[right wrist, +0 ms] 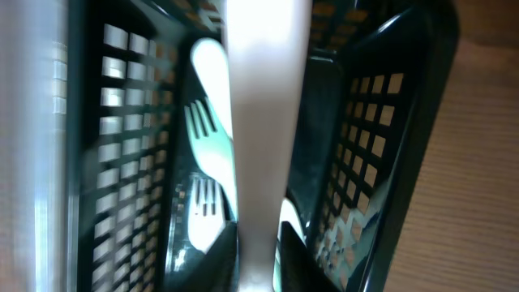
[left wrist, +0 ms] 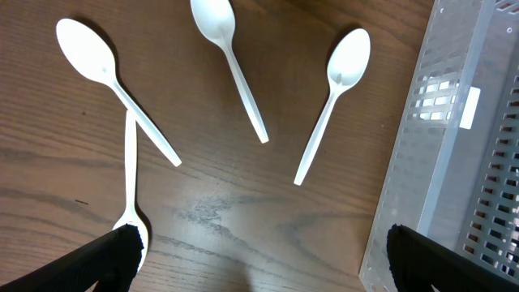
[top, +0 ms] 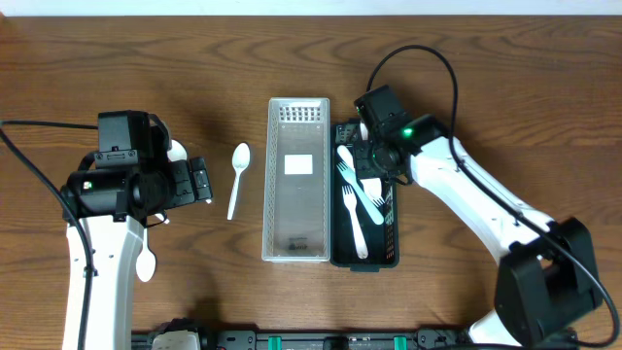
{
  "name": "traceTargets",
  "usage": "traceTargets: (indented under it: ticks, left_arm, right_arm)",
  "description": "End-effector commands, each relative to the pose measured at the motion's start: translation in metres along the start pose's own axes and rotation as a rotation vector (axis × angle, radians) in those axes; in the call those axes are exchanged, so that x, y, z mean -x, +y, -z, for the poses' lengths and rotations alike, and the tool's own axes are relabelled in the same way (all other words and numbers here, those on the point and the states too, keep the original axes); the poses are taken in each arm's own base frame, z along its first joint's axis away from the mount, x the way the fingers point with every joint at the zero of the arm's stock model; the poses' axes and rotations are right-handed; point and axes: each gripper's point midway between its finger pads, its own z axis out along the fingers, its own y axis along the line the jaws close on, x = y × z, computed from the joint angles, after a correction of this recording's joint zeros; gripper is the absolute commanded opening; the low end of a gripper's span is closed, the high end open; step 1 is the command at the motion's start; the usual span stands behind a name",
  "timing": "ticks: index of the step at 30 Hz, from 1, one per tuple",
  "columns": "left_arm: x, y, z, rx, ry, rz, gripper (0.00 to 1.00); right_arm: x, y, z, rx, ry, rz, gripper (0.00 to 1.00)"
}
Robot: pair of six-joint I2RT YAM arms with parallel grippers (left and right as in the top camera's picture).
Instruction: Pack container
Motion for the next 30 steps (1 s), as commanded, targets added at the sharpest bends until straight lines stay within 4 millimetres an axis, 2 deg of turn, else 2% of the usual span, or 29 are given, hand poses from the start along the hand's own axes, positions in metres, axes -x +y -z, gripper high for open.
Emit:
traceTargets:
  ticks: [1, 3, 5, 6, 11, 14, 16, 17, 19, 21, 23, 25, 27, 30]
  left_arm:
    - [0.002, 0.004, 0.001, 0.017, -0.005, 0.011, 0.98]
    - [0.003, 0.004, 0.001, 0.017, -0.005, 0.011, 0.98]
    - [0.003, 0.004, 0.001, 0.017, -0.006, 0.011, 0.98]
    - [0.003, 0.004, 0.001, 0.017, -0.008, 0.011, 0.98]
    - [0.004, 0.004, 0.002, 0.016, -0.011, 0.010, 0.98]
    - [0.007, 0.002, 0.009, 0.014, -0.018, 0.005, 0.98]
    - [0.013, -0.002, 0.020, 0.007, -0.033, -0.010, 0.98]
    - [0.017, -0.006, 0.028, 0.002, -0.045, -0.021, 0.98]
    - [0.029, -0.014, 0.041, -0.009, -0.070, -0.041, 0.98]
    - [0.041, -0.023, 0.051, -0.020, -0.081, -0.081, 0.98]
    - [0.050, -0.031, 0.051, -0.025, -0.064, -0.120, 0.98]
    - [0.053, -0.038, 0.040, -0.025, -0.025, -0.162, 0.98]
    - [0.052, -0.042, 0.021, -0.021, 0.035, -0.212, 0.98]
    - [0.050, -0.043, -0.008, -0.011, 0.126, -0.239, 0.98]
  right_arm:
    - [-0.003, 0.000, -0.007, -0.016, 0.016, -0.009, 0.29]
    - [-0.002, 0.001, -0.007, -0.014, 0.012, -0.008, 0.33]
    - [0.000, 0.001, -0.007, -0.010, 0.004, -0.006, 0.50]
    - [0.000, 0.002, -0.007, -0.009, 0.002, -0.006, 0.53]
    - [0.011, 0.004, -0.003, 0.005, -0.037, 0.038, 0.57]
    - [0.033, -0.001, 0.016, 0.014, -0.092, 0.044, 0.62]
    - [0.049, -0.011, 0.034, 0.015, -0.132, 0.007, 0.69]
    - [0.059, -0.020, 0.046, 0.013, -0.156, -0.018, 0.72]
    - [0.072, -0.040, 0.068, 0.003, -0.193, -0.070, 0.93]
    - [0.080, -0.069, 0.089, -0.017, -0.227, -0.137, 0.99]
    - [0.081, -0.097, 0.102, -0.041, -0.245, -0.202, 0.99]
    - [0.076, -0.129, 0.107, -0.076, -0.231, -0.276, 0.99]
    - [0.065, -0.157, 0.107, -0.112, -0.189, -0.325, 0.99]
    - [0.047, -0.185, 0.101, -0.152, -0.123, -0.321, 0.99]
